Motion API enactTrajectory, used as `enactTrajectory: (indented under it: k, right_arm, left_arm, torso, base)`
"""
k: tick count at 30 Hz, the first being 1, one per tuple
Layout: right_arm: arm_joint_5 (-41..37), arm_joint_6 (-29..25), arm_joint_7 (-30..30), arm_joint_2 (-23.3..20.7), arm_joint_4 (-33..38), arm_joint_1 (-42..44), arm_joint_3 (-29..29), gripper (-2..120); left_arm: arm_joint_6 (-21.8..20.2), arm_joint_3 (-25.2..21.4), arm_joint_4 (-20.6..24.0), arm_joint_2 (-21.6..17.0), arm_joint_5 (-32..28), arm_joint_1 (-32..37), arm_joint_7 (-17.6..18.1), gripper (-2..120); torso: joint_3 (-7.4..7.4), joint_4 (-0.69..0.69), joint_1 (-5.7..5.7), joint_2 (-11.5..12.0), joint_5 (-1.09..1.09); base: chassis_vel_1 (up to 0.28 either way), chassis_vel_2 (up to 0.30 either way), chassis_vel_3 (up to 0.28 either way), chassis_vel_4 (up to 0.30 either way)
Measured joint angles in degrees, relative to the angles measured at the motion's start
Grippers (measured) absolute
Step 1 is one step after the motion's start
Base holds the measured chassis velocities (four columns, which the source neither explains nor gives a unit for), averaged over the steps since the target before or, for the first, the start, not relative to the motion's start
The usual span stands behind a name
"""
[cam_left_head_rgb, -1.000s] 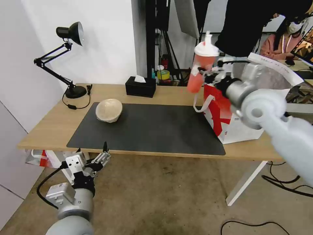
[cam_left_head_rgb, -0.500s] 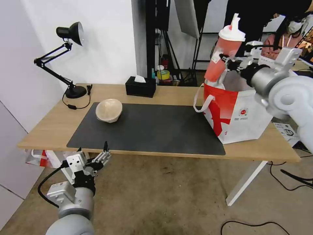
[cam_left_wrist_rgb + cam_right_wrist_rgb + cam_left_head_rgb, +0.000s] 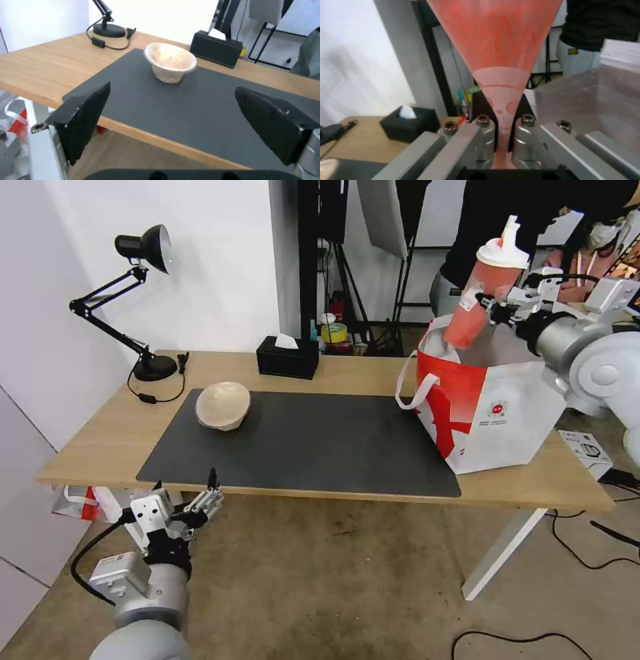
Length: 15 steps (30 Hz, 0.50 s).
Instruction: Pick up the trash from the table and place it into the takeout bag.
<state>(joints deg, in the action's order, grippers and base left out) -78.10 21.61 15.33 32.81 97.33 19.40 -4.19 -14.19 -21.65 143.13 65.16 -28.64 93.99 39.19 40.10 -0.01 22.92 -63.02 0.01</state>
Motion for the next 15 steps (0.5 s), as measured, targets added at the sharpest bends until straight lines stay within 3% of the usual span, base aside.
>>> enactTrajectory:
  k: [15]
  right_arm:
    - [4.99, -1.05, -0.97, 1.51, -4.38, 1.29, 0.69, 2]
  left_arm:
    - [0.14, -0.21, -0.02, -0.1, -0.21, -0.1, 0.59, 100]
  torso:
    - [0.0, 0.01, 0.0, 0.0, -0.01]
  base:
    - [0.0, 0.0, 0.0, 0.0]
